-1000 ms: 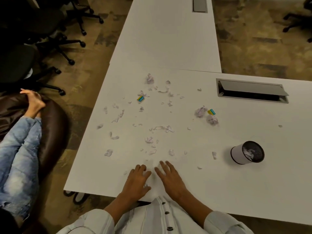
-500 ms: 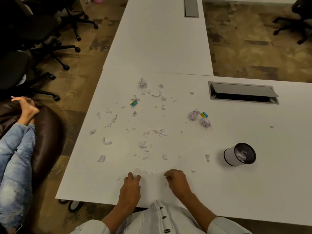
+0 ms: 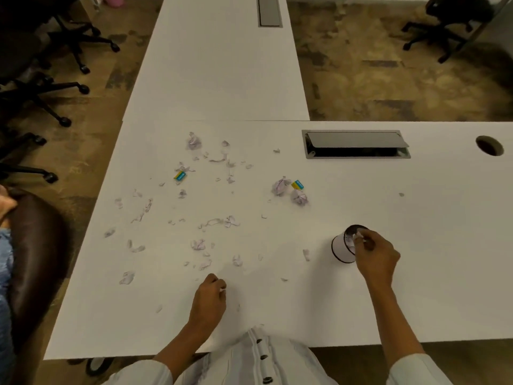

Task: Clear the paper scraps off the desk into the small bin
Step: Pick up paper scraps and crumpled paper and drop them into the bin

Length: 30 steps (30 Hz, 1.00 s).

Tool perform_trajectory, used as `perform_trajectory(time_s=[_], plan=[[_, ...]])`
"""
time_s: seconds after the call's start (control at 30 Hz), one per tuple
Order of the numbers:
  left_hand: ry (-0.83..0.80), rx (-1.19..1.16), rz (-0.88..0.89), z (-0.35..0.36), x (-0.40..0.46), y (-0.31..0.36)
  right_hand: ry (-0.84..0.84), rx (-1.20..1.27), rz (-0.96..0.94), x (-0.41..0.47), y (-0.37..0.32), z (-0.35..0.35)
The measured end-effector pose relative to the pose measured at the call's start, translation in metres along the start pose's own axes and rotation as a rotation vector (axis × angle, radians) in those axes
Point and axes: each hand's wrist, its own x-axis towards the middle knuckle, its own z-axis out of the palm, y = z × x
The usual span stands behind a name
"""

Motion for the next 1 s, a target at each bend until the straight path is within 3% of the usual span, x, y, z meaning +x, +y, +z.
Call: perform_trajectory(time_s=[0.13, 0.33, 0.47, 0.57, 0.67, 0.73, 0.83, 1.0], plan=[[0.003, -0.116, 0.110, 0.012, 0.034, 0.071, -0.158, -0.041, 0.020, 0.015, 0.013, -0.016], [-0.004, -0.298, 0.257, 0.034, 0.069, 0.199, -0.082, 0.095, 0.081, 0.014, 0.024, -0.034], [-0.083, -0.396, 0.279, 0.051, 0.085, 0.263, -0.068, 0.156, 0.079, -0.006, 0.033, -0.042], [-0.272, -0.445, 0.249, 0.057, 0.096, 0.287, -0.120, 0.131, 0.083, -0.026, 0.047, -0.040], [-0.545, -0.595, 0.158, 0.054, 0.101, 0.283, -0.185, 0.108, 0.094, -0.045, 0.061, -0.032], [-0.619, -0.688, 0.095, 0.046, 0.102, 0.267, -0.229, 0.097, 0.091, -0.055, 0.069, -0.023], [-0.496, -0.680, 0.023, 0.030, 0.101, 0.222, -0.290, 0.080, 0.063, -0.062, 0.075, -0.004], [-0.151, -0.371, -0.083, -0.004, 0.079, 0.110, -0.496, 0.031, -0.065, -0.060, 0.075, 0.040]])
